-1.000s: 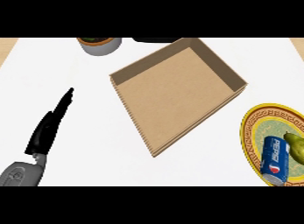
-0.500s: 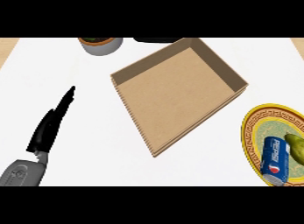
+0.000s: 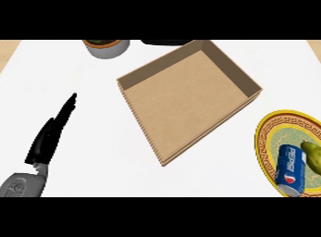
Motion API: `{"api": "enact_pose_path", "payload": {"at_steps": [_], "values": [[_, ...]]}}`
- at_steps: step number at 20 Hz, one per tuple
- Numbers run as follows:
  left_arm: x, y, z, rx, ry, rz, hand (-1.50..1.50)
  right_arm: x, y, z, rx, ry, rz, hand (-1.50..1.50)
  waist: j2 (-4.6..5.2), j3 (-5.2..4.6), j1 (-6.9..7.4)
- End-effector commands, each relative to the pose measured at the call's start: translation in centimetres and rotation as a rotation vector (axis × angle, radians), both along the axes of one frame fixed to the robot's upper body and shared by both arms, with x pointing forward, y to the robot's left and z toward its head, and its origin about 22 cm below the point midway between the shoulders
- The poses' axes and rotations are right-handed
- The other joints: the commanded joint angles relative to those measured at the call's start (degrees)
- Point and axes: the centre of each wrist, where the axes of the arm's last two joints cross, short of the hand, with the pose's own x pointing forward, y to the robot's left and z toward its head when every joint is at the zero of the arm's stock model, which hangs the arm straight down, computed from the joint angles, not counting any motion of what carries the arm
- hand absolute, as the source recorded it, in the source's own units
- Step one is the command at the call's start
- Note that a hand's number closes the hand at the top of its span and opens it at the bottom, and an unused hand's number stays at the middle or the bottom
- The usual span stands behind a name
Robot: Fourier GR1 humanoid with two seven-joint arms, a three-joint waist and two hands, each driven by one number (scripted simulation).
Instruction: Pick the pear from the plate and place it in the cardboard box
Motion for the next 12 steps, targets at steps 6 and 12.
{"api": "enact_pose_path", "payload": {"at_steps": [6, 12], "values": [[1.5, -1.1, 0.6, 0.001, -0.008, 0.0, 0.0, 2.8, 1.1, -2.0, -0.082, -0.053, -0.036, -1.5, 0.02, 0.0, -0.02], [-0.4, 0.9, -0.1, 0.004, -0.006, 0.0, 0.0, 4.2, 1.6, -2.3, -0.069, -0.005, 0.045, -1.5, -0.01, 0.0, 0.13]]}}
